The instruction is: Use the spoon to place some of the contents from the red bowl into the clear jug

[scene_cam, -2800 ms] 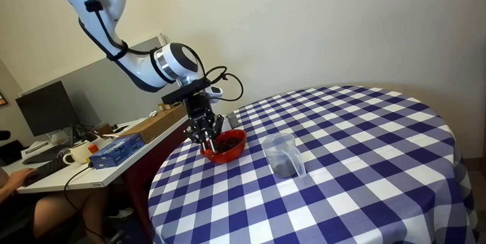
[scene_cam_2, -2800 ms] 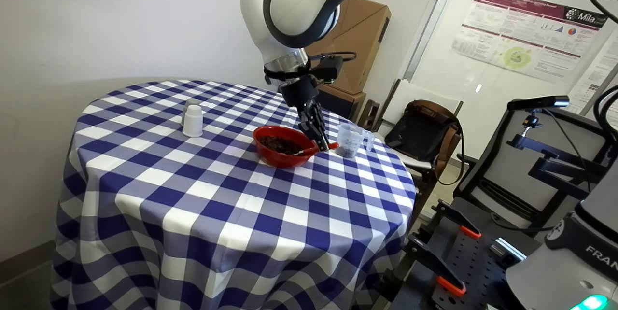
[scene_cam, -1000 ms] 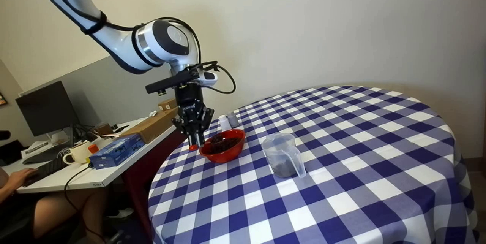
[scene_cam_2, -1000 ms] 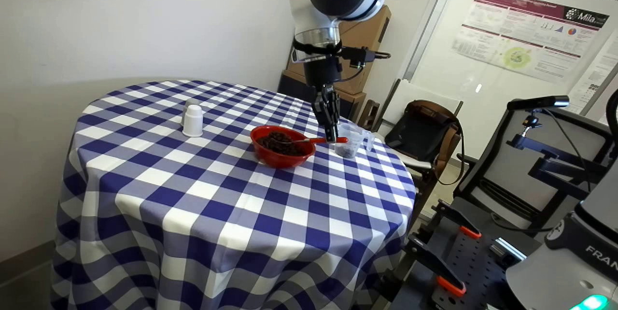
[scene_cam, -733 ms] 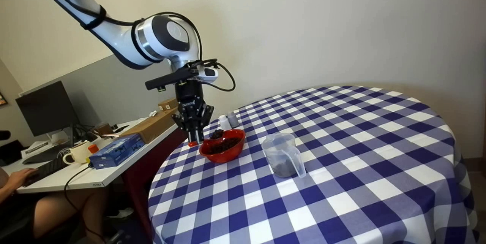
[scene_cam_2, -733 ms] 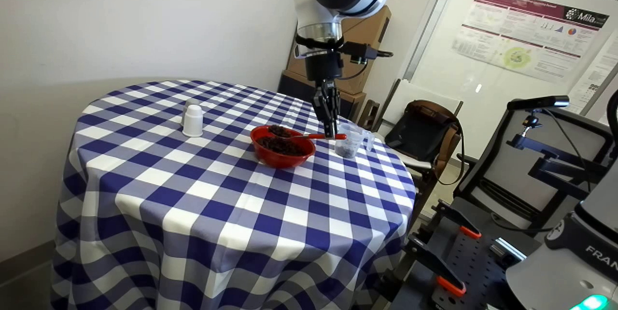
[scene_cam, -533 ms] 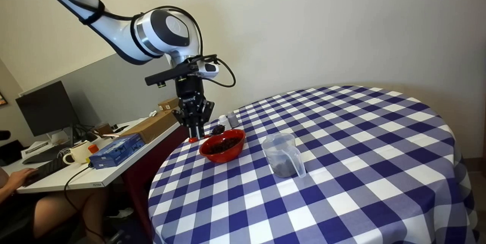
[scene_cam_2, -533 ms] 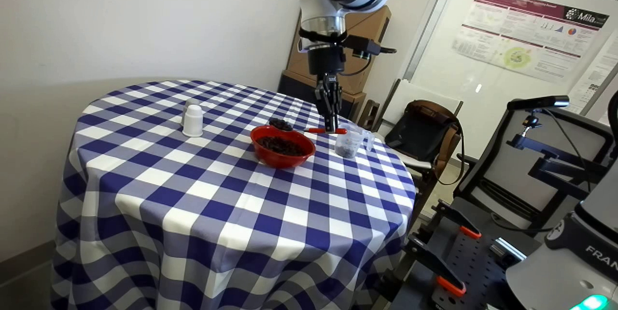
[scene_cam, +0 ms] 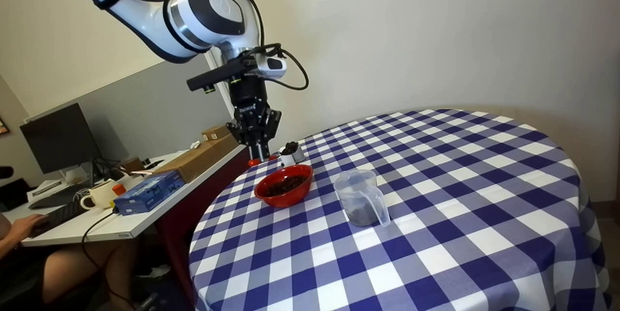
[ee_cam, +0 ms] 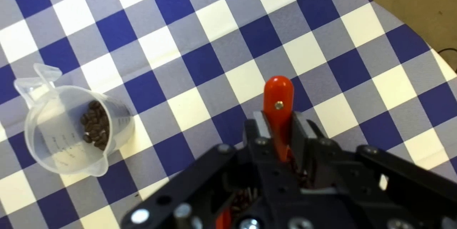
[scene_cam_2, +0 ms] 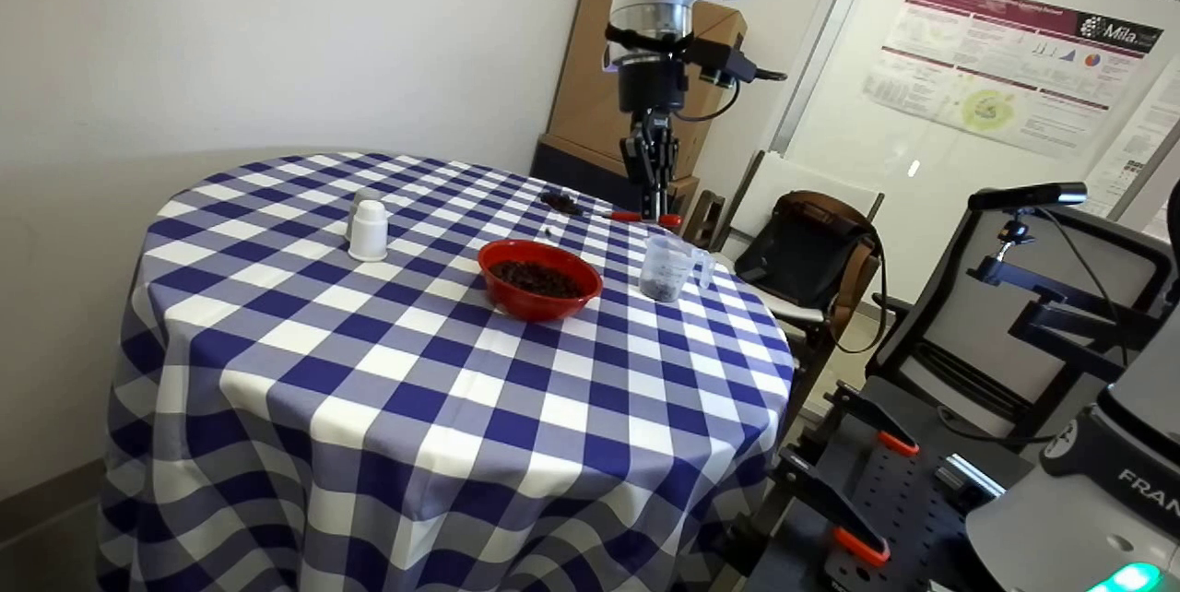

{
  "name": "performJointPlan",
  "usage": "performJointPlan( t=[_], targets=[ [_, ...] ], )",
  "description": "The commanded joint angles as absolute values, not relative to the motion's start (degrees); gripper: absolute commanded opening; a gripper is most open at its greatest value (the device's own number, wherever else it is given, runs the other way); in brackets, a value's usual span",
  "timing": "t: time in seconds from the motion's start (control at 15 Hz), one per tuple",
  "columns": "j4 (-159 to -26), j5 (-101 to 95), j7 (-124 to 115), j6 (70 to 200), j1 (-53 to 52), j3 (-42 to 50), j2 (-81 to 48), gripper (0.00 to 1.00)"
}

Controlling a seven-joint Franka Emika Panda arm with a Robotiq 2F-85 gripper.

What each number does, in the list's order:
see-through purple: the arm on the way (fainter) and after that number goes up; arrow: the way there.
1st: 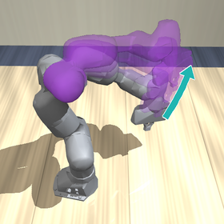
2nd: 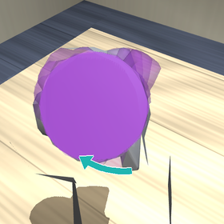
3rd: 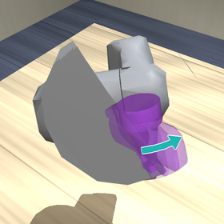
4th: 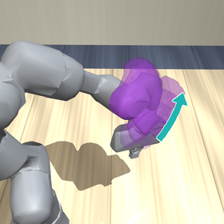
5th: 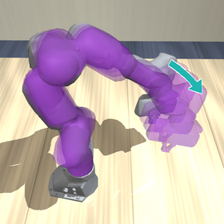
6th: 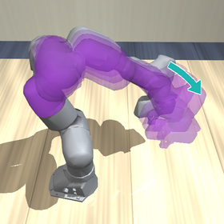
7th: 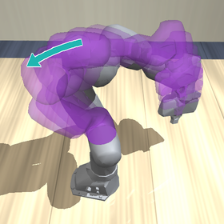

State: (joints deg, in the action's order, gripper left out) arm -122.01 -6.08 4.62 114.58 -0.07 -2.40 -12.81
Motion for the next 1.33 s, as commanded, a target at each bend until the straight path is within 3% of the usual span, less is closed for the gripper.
performJointPlan(
  t=[0.0, 1.27],
  targets=[
    [-125.31, -5.22, 5.68, 115.34, 0.64, -1.18, -8.22, 0.05],
    [-131.32, -6.68, 4.71, 114.51, 6.31, 5.97, -1.16, 0.05]
  ],
)
